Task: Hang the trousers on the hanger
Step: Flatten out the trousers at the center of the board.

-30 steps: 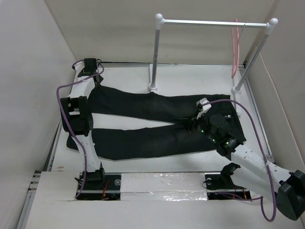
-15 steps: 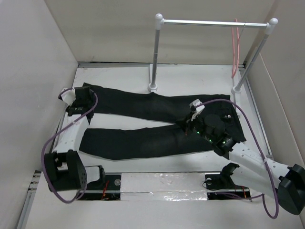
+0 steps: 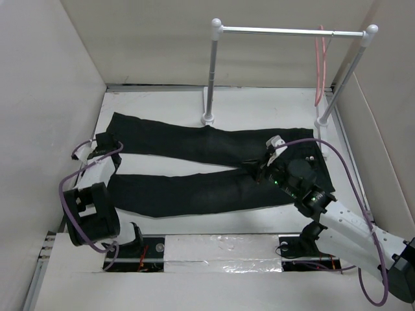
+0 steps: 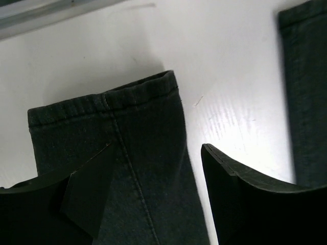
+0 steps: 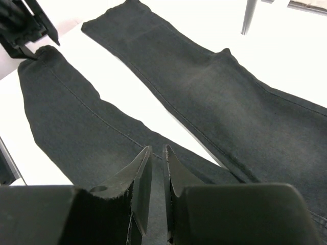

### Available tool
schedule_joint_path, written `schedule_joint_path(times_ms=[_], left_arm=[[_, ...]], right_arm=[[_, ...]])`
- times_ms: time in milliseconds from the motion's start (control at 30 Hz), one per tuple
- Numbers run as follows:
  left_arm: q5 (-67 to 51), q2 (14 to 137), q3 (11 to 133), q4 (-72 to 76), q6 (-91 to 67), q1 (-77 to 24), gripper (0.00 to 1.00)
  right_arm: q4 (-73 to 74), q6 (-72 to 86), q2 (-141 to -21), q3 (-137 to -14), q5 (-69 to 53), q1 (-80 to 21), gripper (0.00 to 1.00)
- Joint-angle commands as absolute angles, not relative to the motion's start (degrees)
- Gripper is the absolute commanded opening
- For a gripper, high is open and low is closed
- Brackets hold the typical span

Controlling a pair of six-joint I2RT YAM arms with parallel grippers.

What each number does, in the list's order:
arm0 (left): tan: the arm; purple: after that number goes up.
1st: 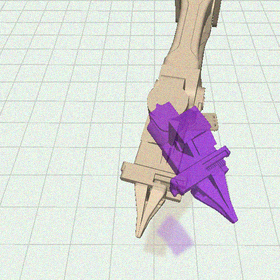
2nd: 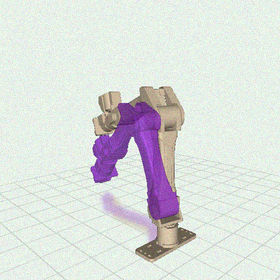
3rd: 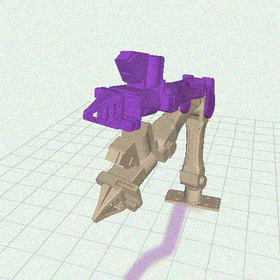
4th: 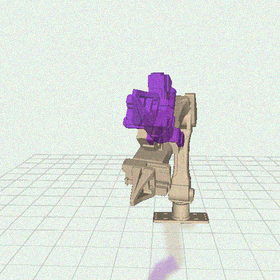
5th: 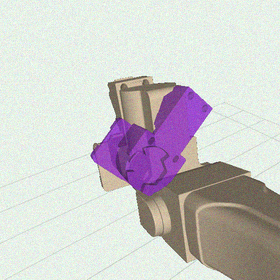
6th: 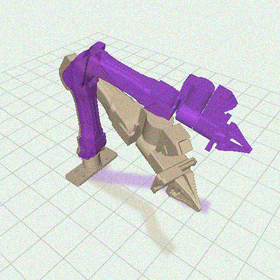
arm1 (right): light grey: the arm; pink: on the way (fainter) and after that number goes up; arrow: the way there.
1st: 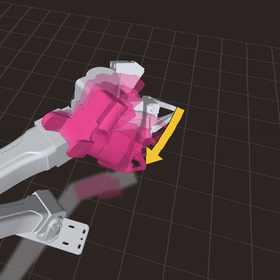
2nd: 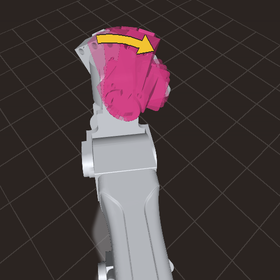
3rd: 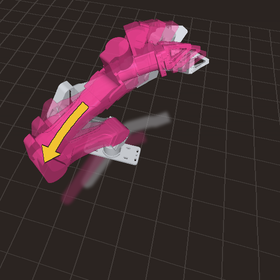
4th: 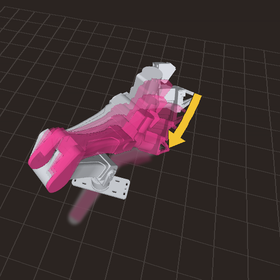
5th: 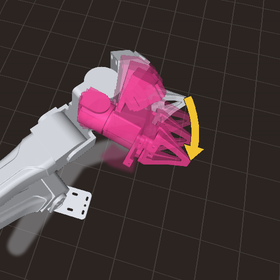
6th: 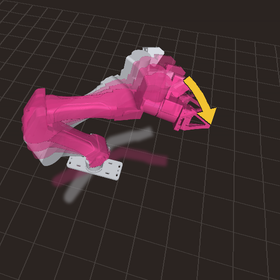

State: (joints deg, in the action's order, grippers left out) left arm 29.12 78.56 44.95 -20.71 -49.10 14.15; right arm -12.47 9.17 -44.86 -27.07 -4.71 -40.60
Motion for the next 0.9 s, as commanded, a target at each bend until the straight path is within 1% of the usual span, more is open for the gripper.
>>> schedule_joint_path(times_ms=[0, 33, 100, 133, 167, 233, 267, 367, 467, 500, 567, 600, 667, 700, 767, 800, 867], left_arm=[[30.0, 80.4, 46.0, -21.9, -47.6, 14.0, 0.65], [29.7, 81.1, 46.2, -21.1, -46.9, 14.0, 0.63], [29.1, 83.4, 46.8, -20.6, -46.9, 14.0, 0.56], [29.2, 84.2, 47.3, -20.2, -47.1, 14.0, 0.50], [29.2, 84.8, 47.5, -19.8, -46.8, 14.0, 0.34], [29.8, 86.2, 48.4, -19.3, -46.7, 14.0, 0.15], [30.2, 86.5, 48.8, -19.6, -46.8, 14.0, 0.00], [32.2, 85.3, 49.8, -22.0, -47.7, 14.0, 0.00], [33.5, 79.0, 49.3, -23.3, -47.6, 12.8, 0.00], [33.4, 74.8, 49.0, -23.6, -47.3, 12.8, 0.00], [32.5, 69.9, 48.3, -25.0, -46.8, 12.8, 0.00], [32.3, 64.7, 48.3, -25.7, -46.6, 12.3, 0.00], [32.5, 59.5, 48.2, -27.9, -45.8, 12.3, 0.00], [32.5, 54.5, 48.4, -28.8, -45.6, 12.3, 0.00], [32.3, 50.0, 49.4, -31.1, -43.6, 12.3, 0.00], [30.2, 46.6, 49.3, -30.9, -42.1, 12.3, 0.00], [26.6, 46.2, 48.3, -29.9, -39.2, 12.8, 0.00]], right_arm=[[-12.7, 8.3, -44.7, -28.7, -4.1, -41.1, 0.21], [-12.7, 8.1, -44.8, -28.8, -4.5, -41.1, 0.21], [-12.6, 8.1, -45.0, -29.0, -5.0, -41.1, 0.21], [-12.6, 8.1, -45.0, -29.1, -5.1, -41.1, 0.21], [-12.5, 8.1, -45.0, -29.0, -5.1, -41.1, 0.22], [-12.6, 8.1, -45.0, -29.0, -5.3, -41.1, 0.22], [-12.6, 8.1, -45.1, -28.9, -5.3, -41.1, 0.22], [-13.0, 8.2, -45.6, -28.8, -5.2, -41.1, 0.22], [-13.6, 8.4, -46.6, -29.0, -6.9, -41.1, 0.22], [-13.7, 8.4, -46.7, -29.0, -7.6, -41.1, 0.22], [-13.5, 8.4, -46.7, -29.1, -7.5, -41.1, 0.22], [-13.4, 8.4, -46.5, -29.1, -7.3, -41.1, 0.22], [-13.4, 8.5, -46.0, -29.1, -7.3, -41.7, 0.22], [-13.4, 8.5, -45.3, -29.0, -7.5, -41.7, 0.22], [-13.5, 8.8, -44.8, -28.8, -7.2, -41.7, 0.22], [-13.5, 8.9, -44.7, -28.8, -7.0, -41.7, 0.22], [-13.6, 8.9, -44.9, -28.8, -7.0, -41.7, 0.22]])
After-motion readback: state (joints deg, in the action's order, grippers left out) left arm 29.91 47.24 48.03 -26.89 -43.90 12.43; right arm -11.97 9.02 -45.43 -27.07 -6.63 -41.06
